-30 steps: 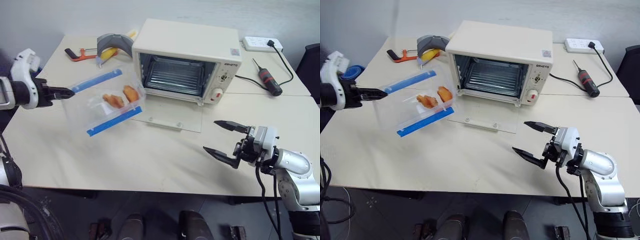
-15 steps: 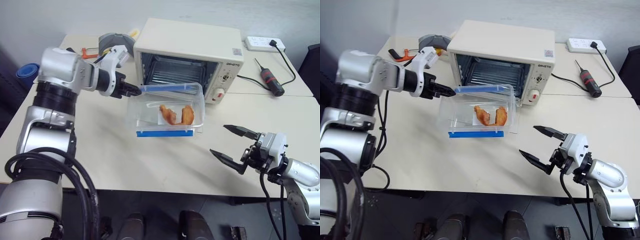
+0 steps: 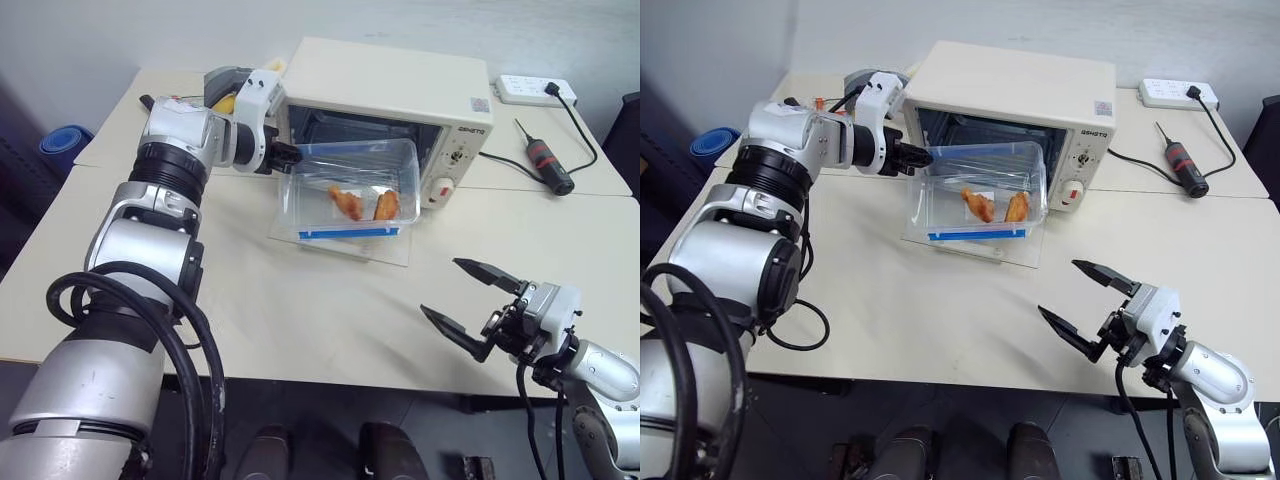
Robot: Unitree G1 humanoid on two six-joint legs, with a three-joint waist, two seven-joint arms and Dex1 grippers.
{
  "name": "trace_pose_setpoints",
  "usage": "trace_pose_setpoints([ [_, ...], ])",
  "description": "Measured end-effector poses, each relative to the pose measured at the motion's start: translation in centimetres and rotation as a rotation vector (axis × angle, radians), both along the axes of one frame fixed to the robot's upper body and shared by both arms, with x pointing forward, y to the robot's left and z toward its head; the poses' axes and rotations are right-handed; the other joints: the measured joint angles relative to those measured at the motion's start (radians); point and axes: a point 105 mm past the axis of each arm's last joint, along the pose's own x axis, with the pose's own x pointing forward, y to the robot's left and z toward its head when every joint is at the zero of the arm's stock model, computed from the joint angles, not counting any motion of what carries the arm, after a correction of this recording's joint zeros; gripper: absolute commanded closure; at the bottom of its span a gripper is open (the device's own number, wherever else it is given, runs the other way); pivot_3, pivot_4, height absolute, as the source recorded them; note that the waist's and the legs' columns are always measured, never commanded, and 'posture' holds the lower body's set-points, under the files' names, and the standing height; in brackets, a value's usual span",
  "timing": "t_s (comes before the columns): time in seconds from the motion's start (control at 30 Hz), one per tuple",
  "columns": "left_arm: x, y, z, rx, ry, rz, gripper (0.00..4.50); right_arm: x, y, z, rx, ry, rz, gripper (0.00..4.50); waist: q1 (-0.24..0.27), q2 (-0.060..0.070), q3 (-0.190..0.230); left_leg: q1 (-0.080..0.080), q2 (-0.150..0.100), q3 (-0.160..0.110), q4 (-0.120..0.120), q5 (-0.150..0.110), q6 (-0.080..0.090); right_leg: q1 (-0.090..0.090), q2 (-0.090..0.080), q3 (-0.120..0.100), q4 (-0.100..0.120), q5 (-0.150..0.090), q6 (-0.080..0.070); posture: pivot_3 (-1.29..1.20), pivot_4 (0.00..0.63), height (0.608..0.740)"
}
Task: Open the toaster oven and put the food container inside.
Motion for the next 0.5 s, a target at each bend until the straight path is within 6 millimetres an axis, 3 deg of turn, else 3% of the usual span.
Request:
trace_pose_setpoints([
  [0.17, 0.3, -0.3, 0.8, -0.052, -0.056, -0.015, 1.21, 0.2, 0.1, 0.2, 0.005, -0.012, -0.005, 0.00, -0.001, 0.000, 0.000, 0.000, 0.000, 0.000, 0.000, 0.000, 0.000, 0.000, 0.000, 0.000, 0.000, 0.000, 0.000, 0.00, 0.150, 0.740],
  [0.37, 0.4, 0.3, 1.9, -0.116, -0.107, -0.021, 1.21, 0.3, 0.3, 0.2, 0.012, -0.015, -0.010, 0.00, -0.002, 0.000, 0.000, 0.000, 0.000, 0.000, 0.000, 0.000, 0.000, 0.000, 0.000, 0.000, 0.000, 0.000, 0.000, 0.00, 0.150, 0.740],
  [0.4, 0.1, 1.7, 2.2, -0.157, -0.138, -0.051, 1.21, 0.5, 0.5, 0.6, 0.017, -0.030, -0.003, 0.00, -0.012, 0.000, 0.000, 0.001, 0.000, 0.001, -0.001, 0.000, 0.000, 0.000, 0.000, 0.000, 0.001, 0.000, 0.000, 0.00, 0.150, 0.740],
  [0.43, -0.8, 5.2, 2.4, -0.204, -0.193, -0.075, 1.21, 0.8, 0.5, 0.9, 0.026, -0.033, -0.005, 0.00, -0.035, 0.002, 0.000, 0.002, 0.001, 0.001, -0.003, 0.001, -0.001, -0.001, 0.001, 0.000, 0.002, 0.000, 0.000, 0.00, 0.150, 0.740],
  [0.5, -2.4, 9.2, 1.9, -0.211, -0.238, -0.098, 1.39, 0.8, 0.3, 0.8, 0.021, 0.003, 0.007, 0.18, -0.049, 0.003, 0.000, 0.005, 0.002, 0.001, -0.005, 0.001, -0.002, -0.002, 0.001, 0.000, 0.003, -0.001, -0.001, 0.00, 0.150, 0.740],
])
